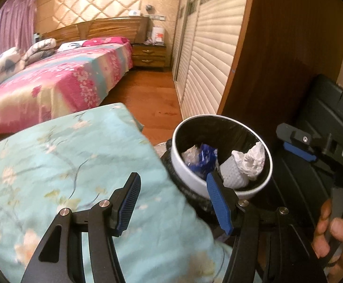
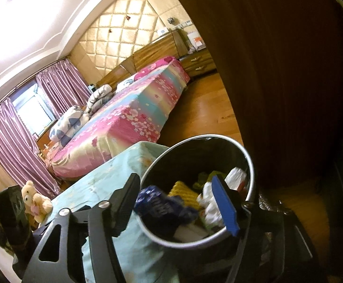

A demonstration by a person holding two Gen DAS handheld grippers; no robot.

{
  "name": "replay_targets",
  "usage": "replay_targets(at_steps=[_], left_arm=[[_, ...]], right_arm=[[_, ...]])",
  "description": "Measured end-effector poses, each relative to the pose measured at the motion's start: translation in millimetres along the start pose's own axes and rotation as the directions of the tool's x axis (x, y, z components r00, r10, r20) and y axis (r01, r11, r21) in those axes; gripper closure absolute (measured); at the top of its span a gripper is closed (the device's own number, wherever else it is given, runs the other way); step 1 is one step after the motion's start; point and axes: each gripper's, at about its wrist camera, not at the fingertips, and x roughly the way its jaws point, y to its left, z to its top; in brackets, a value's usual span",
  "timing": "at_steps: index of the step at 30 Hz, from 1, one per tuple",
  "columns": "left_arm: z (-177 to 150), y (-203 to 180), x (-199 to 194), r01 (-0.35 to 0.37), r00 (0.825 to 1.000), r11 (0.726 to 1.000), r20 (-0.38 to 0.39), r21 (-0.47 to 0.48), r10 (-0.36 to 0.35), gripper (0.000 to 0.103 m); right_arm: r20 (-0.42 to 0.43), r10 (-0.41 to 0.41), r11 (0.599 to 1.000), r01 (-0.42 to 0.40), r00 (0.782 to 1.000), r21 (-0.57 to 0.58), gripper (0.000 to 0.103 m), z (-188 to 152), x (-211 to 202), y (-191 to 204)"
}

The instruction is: Collect trash

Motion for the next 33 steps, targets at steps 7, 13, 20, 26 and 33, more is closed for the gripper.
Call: replay_targets(at_steps=[7, 13, 20, 26, 33], left_arm=[[-39.8, 10.3, -56.3, -0.05, 0.994, 0.998, 0.091, -0.042, 0.053, 0.033], [-69.8, 12.2, -95.0, -0.089, 0.981, 0.994, 0.168, -0.056, 0.097, 0.024], [-102.0, 14.9, -134.9, -0.14, 0.946, 0.985, 0.279, -0.102, 0.163, 0.0], [-125.7, 6.7, -150.5, -0.23, 0.906, 0.968, 0.342, -0.097, 0.25, 0.001], [-139.2, -1.7, -147.3, -0.289, 0.882, 0.953, 0.362, -0.091, 0.302, 0.001]], right_arm=[[0.053, -0.006, 0.999, 0.008, 0.999, -0.046, 0.017, -31.9, -20.0, 27.2], [0.118, -0.031, 0.991, 0.046, 0.993, -0.128, 0.007, -53.5, -38.9, 54.9], [0.262, -0.075, 0.953, 0.146, 0.962, -0.266, 0.0, -74.5, -70.8, 90.6], [0.316, -0.101, 0.923, 0.207, 0.943, -0.323, 0.0, -93.1, -75.5, 104.3], [0.309, -0.099, 0.921, 0.205, 0.946, -0.332, 0.0, -104.1, -70.2, 106.7]])
